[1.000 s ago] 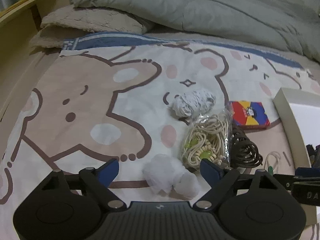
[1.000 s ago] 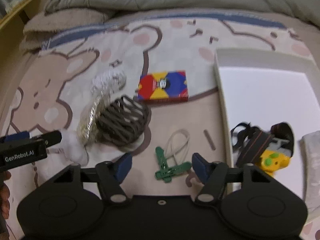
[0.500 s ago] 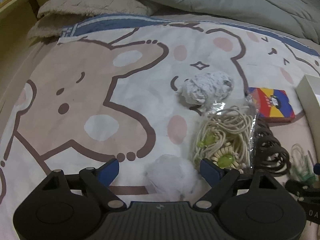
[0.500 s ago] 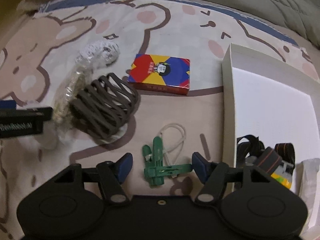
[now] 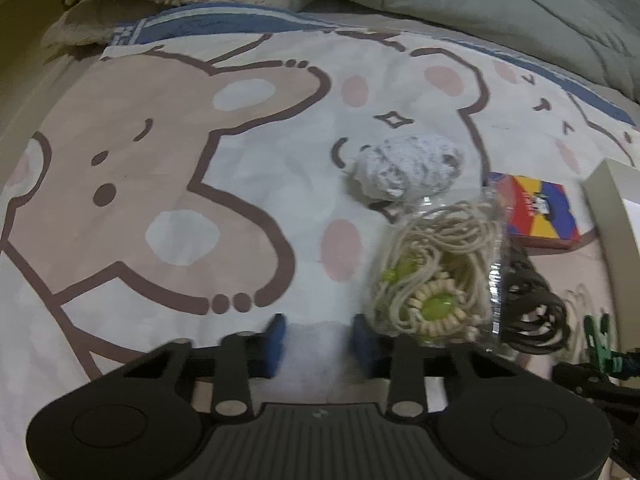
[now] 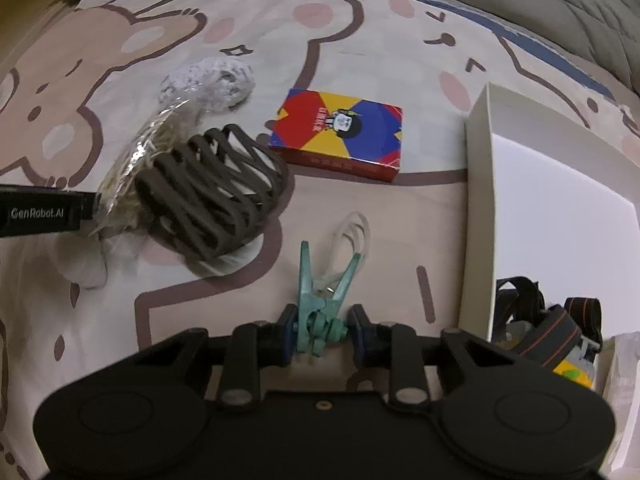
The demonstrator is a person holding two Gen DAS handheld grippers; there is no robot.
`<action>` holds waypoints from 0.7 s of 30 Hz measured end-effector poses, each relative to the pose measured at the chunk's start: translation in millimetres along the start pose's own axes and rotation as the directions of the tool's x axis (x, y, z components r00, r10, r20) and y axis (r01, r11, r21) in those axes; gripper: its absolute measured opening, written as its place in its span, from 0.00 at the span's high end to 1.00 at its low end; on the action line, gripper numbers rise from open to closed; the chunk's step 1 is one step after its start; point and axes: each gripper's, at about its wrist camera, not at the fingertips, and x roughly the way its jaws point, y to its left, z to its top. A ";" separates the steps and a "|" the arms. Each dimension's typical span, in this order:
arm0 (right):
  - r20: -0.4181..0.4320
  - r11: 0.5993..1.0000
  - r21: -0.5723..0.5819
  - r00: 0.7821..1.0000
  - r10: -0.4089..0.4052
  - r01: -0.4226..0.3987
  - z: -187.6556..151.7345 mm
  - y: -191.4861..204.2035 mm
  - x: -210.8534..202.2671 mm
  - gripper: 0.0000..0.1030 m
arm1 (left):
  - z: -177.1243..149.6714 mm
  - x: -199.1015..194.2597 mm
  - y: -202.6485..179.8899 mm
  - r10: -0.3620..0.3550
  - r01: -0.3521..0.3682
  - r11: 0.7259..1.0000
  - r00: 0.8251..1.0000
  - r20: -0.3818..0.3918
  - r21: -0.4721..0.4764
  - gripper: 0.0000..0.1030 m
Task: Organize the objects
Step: 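Grasp the green clip with the right gripper, then lift the green clip with the right gripper and carry it over the white tray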
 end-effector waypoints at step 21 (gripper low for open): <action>0.093 0.999 0.032 0.996 0.017 -0.020 -11.4 -8.0 -38.5 0.72 | -9.2 -44.7 15.7 -0.038 0.039 0.999 0.996 0.079 -0.003 0.75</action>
